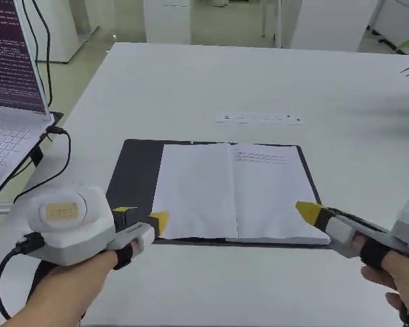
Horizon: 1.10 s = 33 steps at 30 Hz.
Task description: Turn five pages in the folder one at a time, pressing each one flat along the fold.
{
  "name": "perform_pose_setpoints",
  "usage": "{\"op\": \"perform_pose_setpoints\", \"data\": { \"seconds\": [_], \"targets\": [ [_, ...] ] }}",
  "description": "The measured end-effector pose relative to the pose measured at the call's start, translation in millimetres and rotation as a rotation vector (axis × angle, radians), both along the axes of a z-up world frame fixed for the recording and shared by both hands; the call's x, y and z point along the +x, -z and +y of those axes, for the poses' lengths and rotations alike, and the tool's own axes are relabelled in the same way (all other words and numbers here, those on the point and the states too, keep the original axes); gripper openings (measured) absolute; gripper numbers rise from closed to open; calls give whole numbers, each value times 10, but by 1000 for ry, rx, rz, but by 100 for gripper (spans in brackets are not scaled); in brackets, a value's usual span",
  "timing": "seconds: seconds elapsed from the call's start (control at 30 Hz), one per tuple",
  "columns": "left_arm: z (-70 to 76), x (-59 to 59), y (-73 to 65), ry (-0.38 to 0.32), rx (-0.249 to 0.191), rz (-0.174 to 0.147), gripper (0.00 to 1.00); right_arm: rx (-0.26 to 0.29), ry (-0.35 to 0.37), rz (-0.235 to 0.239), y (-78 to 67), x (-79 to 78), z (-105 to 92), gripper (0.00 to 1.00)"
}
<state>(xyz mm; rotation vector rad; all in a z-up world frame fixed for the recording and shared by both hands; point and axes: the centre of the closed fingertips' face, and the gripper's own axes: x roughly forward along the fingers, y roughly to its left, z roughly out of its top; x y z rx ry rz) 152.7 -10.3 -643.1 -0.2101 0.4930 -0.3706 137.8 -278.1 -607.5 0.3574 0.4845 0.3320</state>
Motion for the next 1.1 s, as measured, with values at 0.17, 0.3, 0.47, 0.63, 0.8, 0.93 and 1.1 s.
{"op": "perform_pose_setpoints", "data": {
  "seconds": [0.17, 0.3, 0.47, 0.63, 0.8, 0.93, 1.1],
  "targets": [
    [154, -85, -203, -64, 27, -47, 84, -221, 25, -62, -16, -43, -366, 69],
    [203, -187, -243, -65, 75, -51, 99, -258, 21, -62, 71, -117, -506, 90],
    [255, -288, -237, -56, 110, -44, 99, -230, 45, -88, 34, -147, -630, 100],
    [294, -332, -223, -76, 118, -30, 99, -212, 44, -98, 4, -110, -640, 100],
    [285, -334, -258, -78, 131, -43, 99, -208, 33, -109, -17, -89, -618, 100],
    [252, -323, -263, -74, 140, -47, 99, -205, 22, -106, 7, -100, -612, 100],
    [158, -271, -224, -54, 158, -36, 99, -190, 26, -91, 79, -110, -657, 100]
  ]
}}
